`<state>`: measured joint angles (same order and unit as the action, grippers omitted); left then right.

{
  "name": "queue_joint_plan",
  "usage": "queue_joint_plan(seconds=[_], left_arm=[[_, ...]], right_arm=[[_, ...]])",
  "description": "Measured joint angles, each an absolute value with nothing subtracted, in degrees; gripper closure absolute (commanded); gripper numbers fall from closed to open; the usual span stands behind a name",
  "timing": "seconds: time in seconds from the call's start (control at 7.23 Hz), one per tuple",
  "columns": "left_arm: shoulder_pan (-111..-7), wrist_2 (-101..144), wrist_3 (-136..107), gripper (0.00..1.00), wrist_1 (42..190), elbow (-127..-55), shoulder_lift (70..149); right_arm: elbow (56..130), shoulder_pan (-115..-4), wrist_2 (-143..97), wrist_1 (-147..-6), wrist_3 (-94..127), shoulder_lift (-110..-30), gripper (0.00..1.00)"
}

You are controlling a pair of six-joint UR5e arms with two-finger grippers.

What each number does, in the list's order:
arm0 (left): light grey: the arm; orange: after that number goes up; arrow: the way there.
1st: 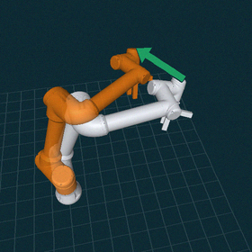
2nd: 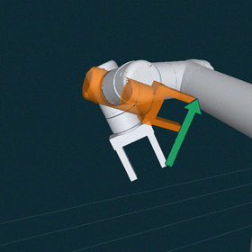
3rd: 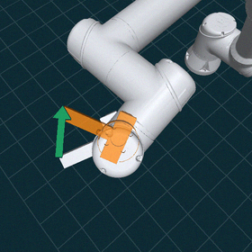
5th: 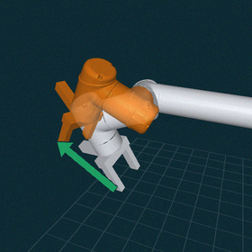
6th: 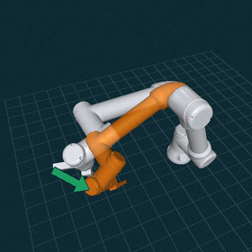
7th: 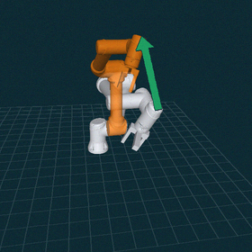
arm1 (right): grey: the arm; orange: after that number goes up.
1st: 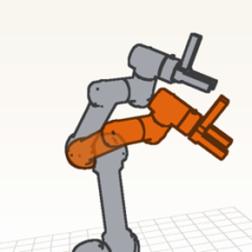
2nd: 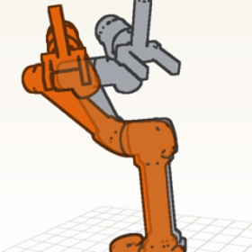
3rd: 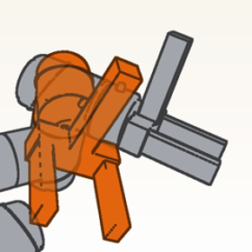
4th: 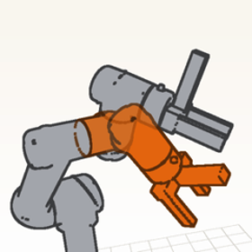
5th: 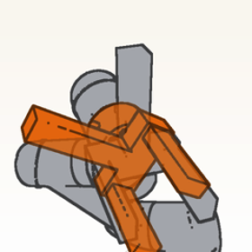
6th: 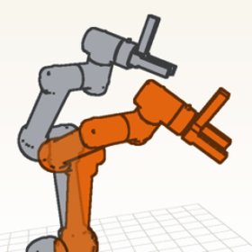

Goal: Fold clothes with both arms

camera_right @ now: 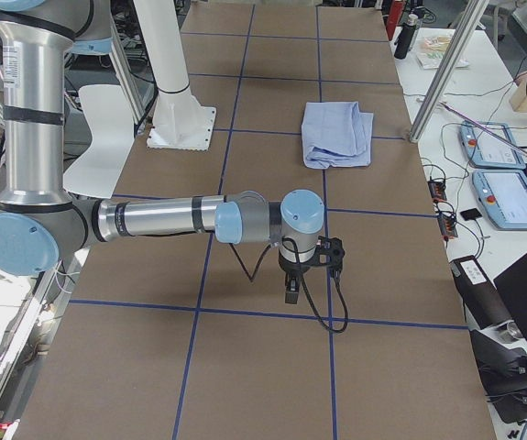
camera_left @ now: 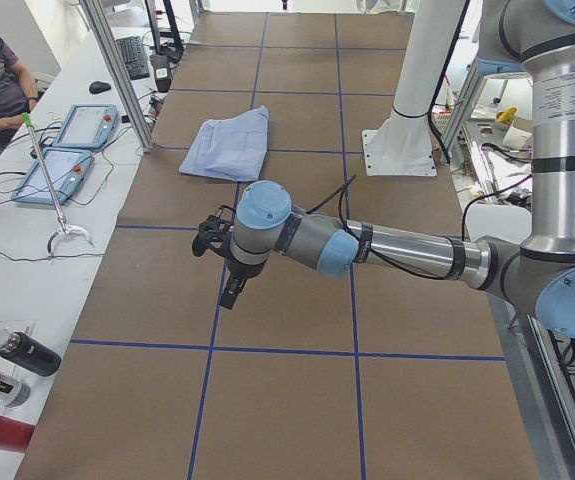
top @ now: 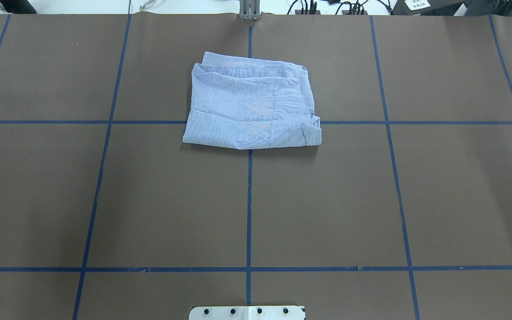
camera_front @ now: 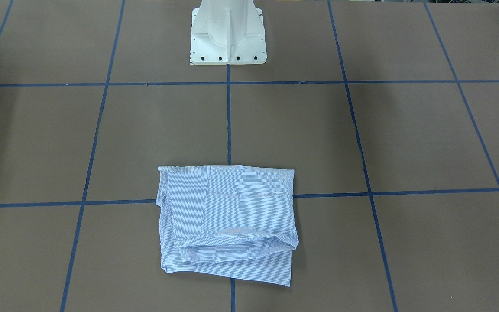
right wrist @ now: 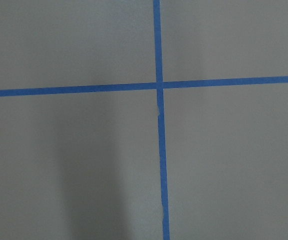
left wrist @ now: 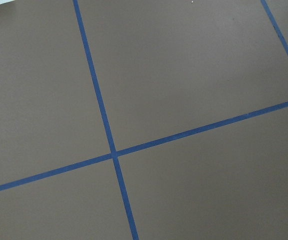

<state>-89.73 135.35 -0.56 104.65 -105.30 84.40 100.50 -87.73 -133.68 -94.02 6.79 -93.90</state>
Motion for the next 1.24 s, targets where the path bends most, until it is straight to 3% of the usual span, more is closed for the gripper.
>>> queue_joint_plan(seconds=[1.24], left_arm=[[-89.2,135.4,-0.3,0.0,106.5,-105.9,84.7]], right_arm=[[103.0,-87.3,-133.7,-101.2,7.2,-90.8,0.0]])
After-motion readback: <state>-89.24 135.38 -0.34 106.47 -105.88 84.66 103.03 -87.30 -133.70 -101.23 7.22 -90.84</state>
